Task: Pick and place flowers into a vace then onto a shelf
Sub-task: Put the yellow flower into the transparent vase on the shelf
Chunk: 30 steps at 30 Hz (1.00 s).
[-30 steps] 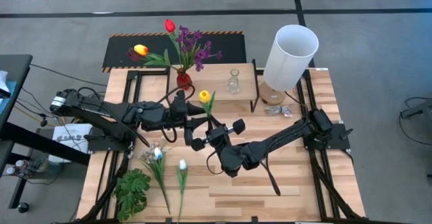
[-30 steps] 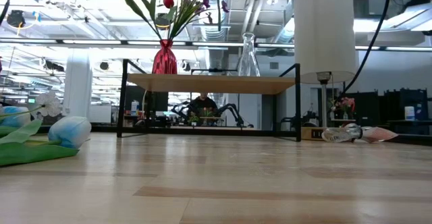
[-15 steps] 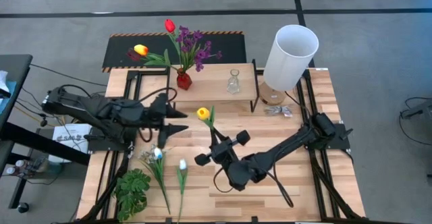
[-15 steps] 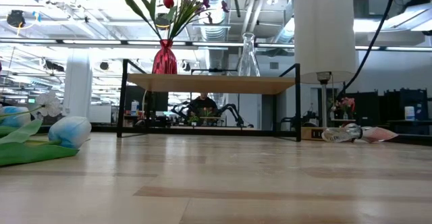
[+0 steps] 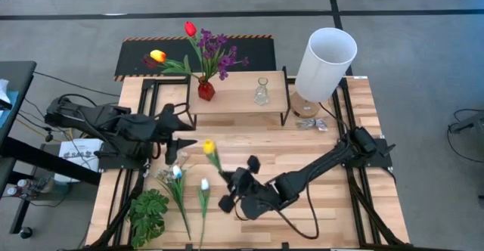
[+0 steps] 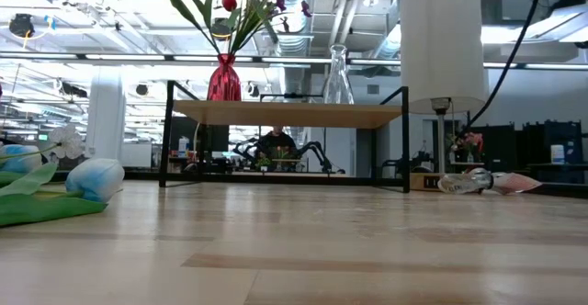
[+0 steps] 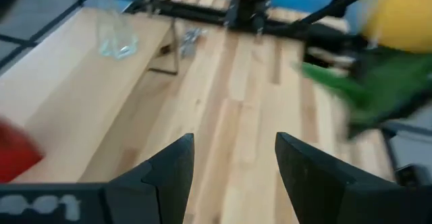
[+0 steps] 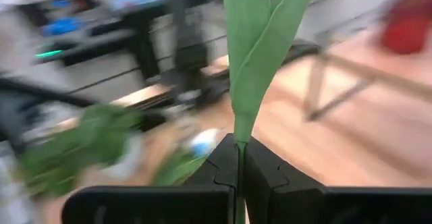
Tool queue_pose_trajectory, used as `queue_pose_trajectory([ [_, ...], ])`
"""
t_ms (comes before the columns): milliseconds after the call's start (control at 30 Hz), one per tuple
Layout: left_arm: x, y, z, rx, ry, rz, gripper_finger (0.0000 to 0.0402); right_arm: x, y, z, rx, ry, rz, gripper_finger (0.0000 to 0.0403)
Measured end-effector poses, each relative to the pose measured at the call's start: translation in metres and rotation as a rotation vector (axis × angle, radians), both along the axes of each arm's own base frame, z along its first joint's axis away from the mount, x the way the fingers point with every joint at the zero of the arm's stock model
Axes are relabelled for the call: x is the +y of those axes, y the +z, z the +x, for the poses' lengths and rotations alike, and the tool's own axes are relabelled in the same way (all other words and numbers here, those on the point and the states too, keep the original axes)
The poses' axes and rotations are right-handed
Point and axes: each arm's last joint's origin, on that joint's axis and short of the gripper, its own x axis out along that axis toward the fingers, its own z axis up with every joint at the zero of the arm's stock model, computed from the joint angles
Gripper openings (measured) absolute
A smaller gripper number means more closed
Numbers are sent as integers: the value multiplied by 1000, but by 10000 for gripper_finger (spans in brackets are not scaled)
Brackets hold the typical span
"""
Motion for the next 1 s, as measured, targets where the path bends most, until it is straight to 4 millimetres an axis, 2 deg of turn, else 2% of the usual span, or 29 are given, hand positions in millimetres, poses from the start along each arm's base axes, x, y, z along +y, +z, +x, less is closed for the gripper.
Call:
queue_pose_trajectory([
  [67,1,-3,-2,32,22,20,197,4,6,3,-27,84,1,0],
  [167,4,-8,-6,90,73,51,197,6,31,0,-118,131,-53,0],
  [233,5,-9,-7,100,99,51,197,0,52,-6,-147,95,-133,0],
  [367,5,-9,-7,98,117,42,197,-23,89,-19,-132,-80,-306,0],
  [500,5,-9,-6,86,125,43,197,-59,124,-31,-110,-221,-389,0],
  [600,4,-9,-4,64,126,36,197,-94,145,-36,-107,-305,-415,0],
  [800,2,-25,3,62,124,34,197,-157,181,-49,-132,-469,-457,0],
  [900,1,-33,7,53,123,29,197,-180,193,-55,-157,-534,-470,0],
  [1000,0,-36,9,38,125,10,197,-201,193,-53,-164,-558,-476,0],
])
